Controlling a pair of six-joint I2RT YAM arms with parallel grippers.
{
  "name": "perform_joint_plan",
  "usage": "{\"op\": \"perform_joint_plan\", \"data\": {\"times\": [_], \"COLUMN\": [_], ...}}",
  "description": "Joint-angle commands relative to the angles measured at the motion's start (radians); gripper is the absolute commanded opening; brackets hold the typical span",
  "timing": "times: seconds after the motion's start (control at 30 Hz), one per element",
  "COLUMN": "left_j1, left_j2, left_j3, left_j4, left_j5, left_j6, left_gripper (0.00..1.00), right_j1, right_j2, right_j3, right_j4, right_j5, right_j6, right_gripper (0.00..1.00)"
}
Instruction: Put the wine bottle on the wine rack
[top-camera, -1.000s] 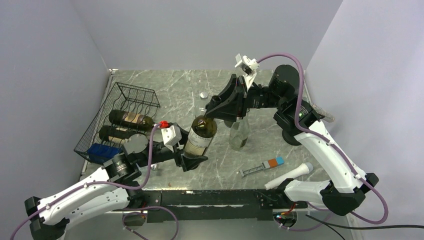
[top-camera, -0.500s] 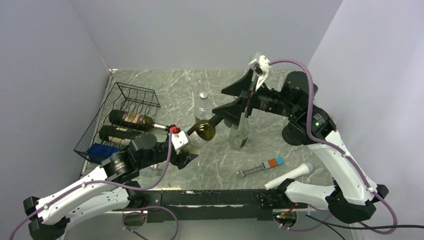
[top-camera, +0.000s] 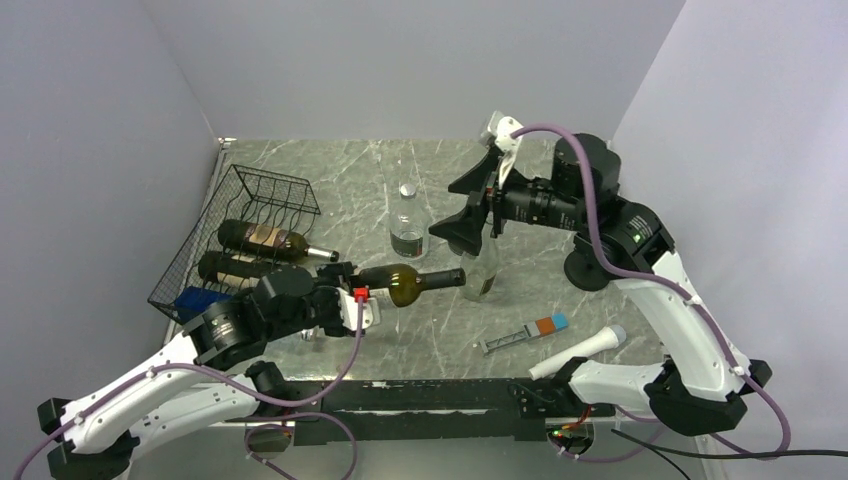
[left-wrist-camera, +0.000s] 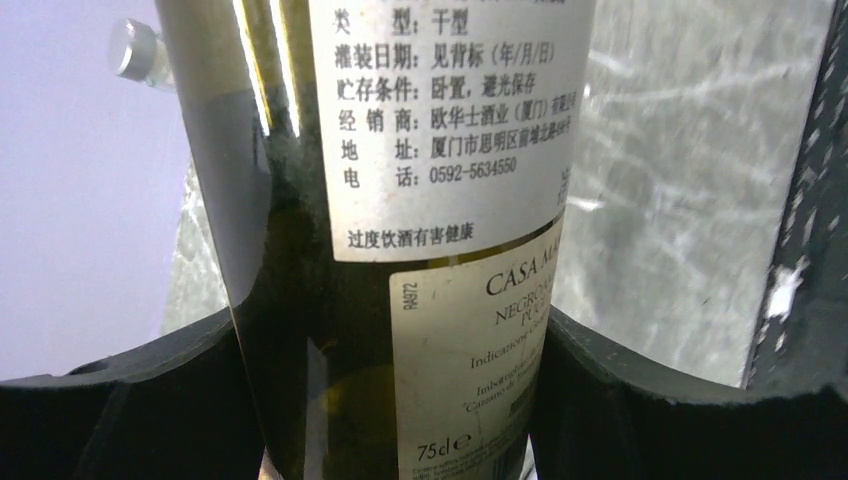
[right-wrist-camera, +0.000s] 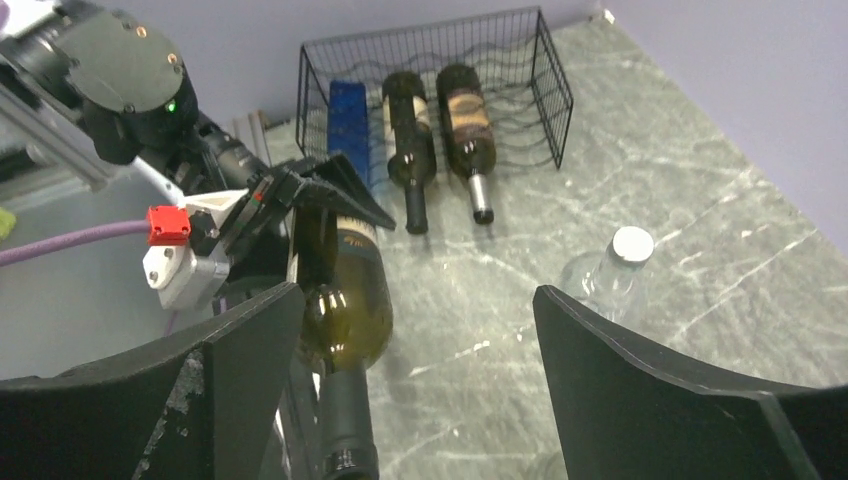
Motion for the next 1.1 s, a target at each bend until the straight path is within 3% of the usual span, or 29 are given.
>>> {"op": "perform_joint_plan", "data": {"times": [0.0, 0.3, 0.57, 0.87, 1.0, 1.07], "left_j1": [0.0, 0.0, 0.0, 0.0, 0.0, 0.0], "left_j2": [0.009, -0.014, -0.024, -0.025, -0.006, 0.003], "left_j3": [0.061, 0.026, 0.023, 0.019, 0.055, 0.066], "left_j4": [0.037, 0.097, 0.116, 0.129, 0.115, 0.098], "left_j5": [-0.079, -0.188, -0.199, -0.215, -0.233, -0.234], "left_j6": [0.198, 0.358, 0.387, 0.366, 0.28, 0.263], "left_gripper": [0.01, 0.0, 0.01, 0.01, 0.01, 0.01], "right_j1": [0.014, 0.113, 0.174, 0.246, 0.271, 0.28], "right_j2": [0.022, 0.076, 0.165, 0.27, 0.301, 0.308], "right_j3": [0.025, -0.061, -0.118, -0.104, -0.098, -0.102], "right_j4": [-0.103, -0.195, -0.23, -0.288, -0.306, -0.305], "right_j5": [0.025, 0.02, 0.007, 0.035, 0.037, 0.047], "right_j6": [-0.089, -0.189, -0.235, -0.246, -0.245, -0.241], "right_gripper": [0.88, 0.87, 0.86, 0.7, 0.7, 0.63]}}
